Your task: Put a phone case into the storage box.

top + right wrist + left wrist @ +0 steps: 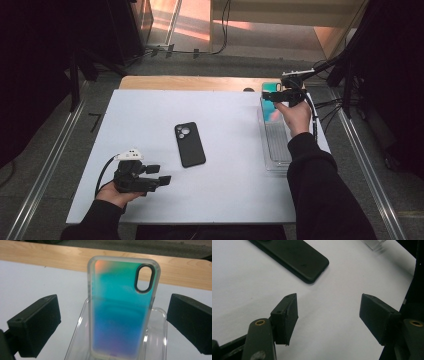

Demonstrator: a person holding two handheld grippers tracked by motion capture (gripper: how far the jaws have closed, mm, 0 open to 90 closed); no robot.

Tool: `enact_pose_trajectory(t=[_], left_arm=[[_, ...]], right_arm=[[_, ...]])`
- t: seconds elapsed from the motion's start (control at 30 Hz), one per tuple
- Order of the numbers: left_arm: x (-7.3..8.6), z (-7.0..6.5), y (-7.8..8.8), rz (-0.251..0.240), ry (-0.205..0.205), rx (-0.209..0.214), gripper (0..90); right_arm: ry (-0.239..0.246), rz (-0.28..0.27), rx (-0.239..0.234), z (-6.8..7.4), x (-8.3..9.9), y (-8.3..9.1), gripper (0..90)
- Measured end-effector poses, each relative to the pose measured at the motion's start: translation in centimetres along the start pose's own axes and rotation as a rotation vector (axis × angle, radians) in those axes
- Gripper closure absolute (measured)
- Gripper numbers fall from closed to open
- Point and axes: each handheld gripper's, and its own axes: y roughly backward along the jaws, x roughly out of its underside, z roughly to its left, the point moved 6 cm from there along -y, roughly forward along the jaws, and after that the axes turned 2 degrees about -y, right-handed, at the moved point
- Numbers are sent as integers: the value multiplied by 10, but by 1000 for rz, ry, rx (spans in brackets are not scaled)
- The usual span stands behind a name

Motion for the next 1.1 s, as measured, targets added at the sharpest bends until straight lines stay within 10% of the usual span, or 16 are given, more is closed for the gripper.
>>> enact_pose_trajectory(t=[0.57,1.1], left_arm=[[-3,2,2,1,22,-6,311],[-7,1,3,0,29,23,311]], right_arm=[[117,-36,-250,52,29,59,108],[187,52,-473,81,70,88,133]])
